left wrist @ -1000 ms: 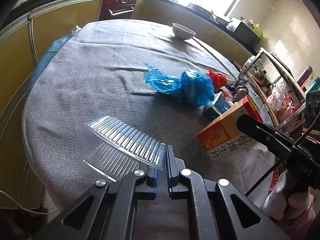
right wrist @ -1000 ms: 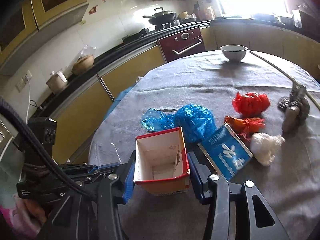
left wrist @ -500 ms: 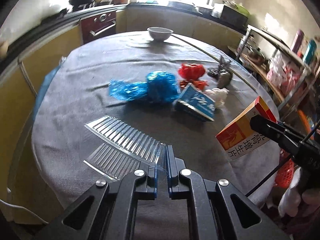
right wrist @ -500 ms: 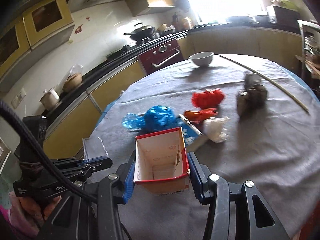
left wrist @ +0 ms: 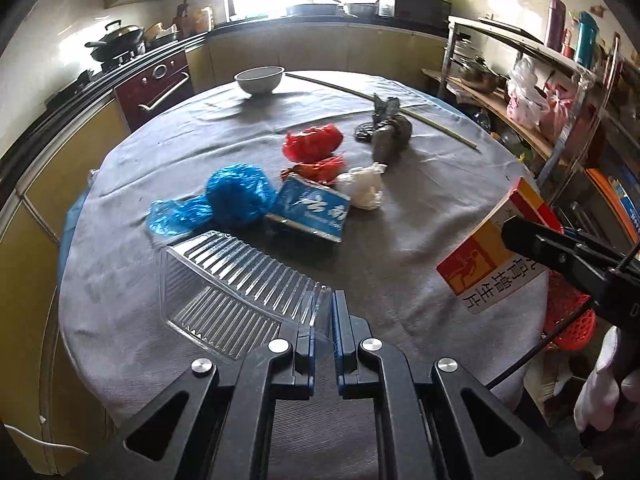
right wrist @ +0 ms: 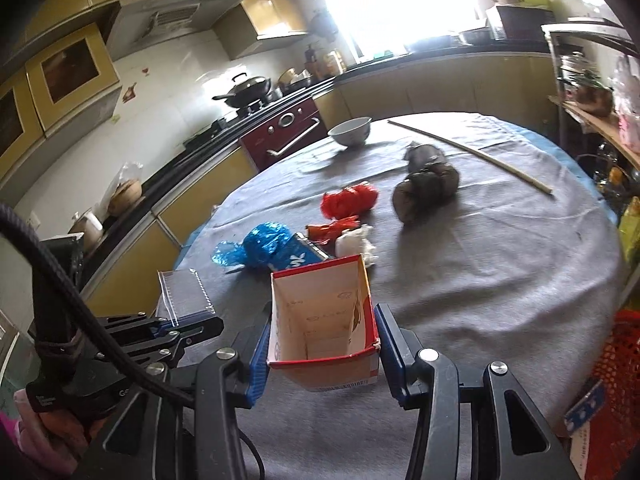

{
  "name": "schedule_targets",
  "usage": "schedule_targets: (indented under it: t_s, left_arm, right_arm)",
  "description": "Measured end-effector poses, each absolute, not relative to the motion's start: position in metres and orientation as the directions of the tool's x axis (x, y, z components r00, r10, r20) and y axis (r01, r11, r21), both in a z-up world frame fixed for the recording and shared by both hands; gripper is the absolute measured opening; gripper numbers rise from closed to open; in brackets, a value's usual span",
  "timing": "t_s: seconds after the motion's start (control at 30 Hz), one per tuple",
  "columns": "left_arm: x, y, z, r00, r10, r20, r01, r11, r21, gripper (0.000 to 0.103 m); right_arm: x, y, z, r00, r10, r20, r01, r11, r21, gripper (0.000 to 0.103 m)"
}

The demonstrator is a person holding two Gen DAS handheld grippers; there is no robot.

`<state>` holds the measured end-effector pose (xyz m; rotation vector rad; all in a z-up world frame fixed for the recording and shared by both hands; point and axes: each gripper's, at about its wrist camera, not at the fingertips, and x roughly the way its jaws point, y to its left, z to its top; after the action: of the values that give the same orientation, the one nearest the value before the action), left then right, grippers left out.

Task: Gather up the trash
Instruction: 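Lift the carton and plastic tray and carry both toward the red basket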

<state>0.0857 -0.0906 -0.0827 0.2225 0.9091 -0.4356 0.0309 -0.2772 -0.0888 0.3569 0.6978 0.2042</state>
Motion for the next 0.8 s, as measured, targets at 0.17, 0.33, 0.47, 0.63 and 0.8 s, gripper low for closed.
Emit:
schedule_targets:
  t_s: [0.17,0.33,0.47,0.63,0.8]
  left_arm:
    - [0.082,-0.106,-0.082,0.531,-0.258,-0.807,0.468,0.883,0.025,0.008]
    - [0.079,-0.117,-0.082,0.528,-0.250,-0.812,0.483,0.875,0.044,0.008]
    - [0.076,-0.125,-0.086,0.514,-0.246,-0.822,0.492,0.869,0.048,0.008]
    - [0.071,-0.135,-0.088,0.502,-0.257,-0.826,0.511,0.858,0.044,0.008]
    - [0.065,-0.143,-0.082,0.516,-0.277,-0.811,0.525,0.850,0.044,0.008]
  right_arm:
    - [0.018,-0.292,-0.085,0.767,0.272,-0.581,-0.038,0.923,0.382,0.050]
    - [0.007,-0.306,-0.085,0.777,0.252,-0.578,-0.014,0.923,0.384,0.050]
    - [0.003,-0.316,-0.086,0.779,0.243,-0.577,0.003,0.920,0.391,0.050]
    - [0.000,-0.324,-0.086,0.784,0.228,-0.578,0.020,0.920,0.391,0.050]
    - [-0.004,-0.335,-0.085,0.794,0.218,-0.568,0.041,0.912,0.407,0.050]
